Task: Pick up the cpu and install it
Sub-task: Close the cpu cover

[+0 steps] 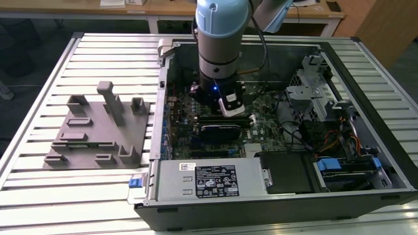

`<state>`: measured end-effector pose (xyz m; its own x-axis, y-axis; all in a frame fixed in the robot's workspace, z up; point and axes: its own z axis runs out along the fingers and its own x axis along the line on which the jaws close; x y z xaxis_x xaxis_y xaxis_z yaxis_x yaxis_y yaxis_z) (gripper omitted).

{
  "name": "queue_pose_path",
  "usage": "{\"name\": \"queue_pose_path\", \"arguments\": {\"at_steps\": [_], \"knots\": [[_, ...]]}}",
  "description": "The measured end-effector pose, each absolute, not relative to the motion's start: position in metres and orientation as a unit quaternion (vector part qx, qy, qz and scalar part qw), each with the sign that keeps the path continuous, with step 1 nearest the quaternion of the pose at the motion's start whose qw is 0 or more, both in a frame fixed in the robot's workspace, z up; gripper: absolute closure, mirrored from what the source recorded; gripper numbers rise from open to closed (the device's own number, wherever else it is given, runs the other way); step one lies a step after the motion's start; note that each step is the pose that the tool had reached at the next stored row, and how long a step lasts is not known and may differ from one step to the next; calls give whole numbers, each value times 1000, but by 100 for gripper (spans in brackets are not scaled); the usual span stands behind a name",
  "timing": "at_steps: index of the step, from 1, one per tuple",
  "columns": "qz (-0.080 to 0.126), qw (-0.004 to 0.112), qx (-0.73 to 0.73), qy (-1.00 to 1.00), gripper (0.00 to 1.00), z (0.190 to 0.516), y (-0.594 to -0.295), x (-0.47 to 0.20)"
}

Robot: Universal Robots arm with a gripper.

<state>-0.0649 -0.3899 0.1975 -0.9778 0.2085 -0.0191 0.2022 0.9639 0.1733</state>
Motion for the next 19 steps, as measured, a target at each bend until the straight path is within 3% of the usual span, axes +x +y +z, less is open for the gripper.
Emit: {"name": "queue_pose_path", "arguments": {"at_steps": [19], "knots": [[86,19,104,991,89,217,-390,-60]]}}
